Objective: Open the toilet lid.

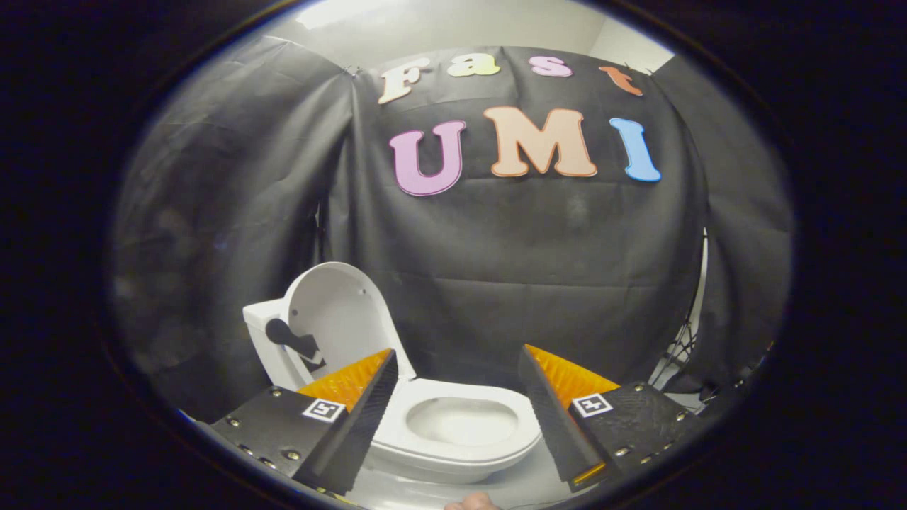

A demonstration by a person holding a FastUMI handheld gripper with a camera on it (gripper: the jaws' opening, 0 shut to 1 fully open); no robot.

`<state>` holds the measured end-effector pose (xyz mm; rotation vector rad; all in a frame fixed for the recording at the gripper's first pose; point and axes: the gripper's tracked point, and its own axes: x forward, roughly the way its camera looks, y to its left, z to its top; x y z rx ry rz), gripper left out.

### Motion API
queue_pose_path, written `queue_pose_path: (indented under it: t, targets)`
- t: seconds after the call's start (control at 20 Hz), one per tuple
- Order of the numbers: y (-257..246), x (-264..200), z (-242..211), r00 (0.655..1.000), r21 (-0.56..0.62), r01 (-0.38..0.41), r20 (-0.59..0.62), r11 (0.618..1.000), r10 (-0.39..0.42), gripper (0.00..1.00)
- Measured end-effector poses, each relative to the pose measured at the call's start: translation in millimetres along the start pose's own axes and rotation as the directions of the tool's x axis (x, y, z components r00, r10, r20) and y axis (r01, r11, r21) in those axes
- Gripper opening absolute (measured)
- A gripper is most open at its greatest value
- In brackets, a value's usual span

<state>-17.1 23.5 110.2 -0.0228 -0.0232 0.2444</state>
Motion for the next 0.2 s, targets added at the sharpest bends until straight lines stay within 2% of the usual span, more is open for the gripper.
queue_pose_path:
  t: [0.2]
  targets:
    - [-21.2, -6.0, 3.4, 1.000, 0.025, 0.030, 0.009, 0.999, -0.030, 1.00]
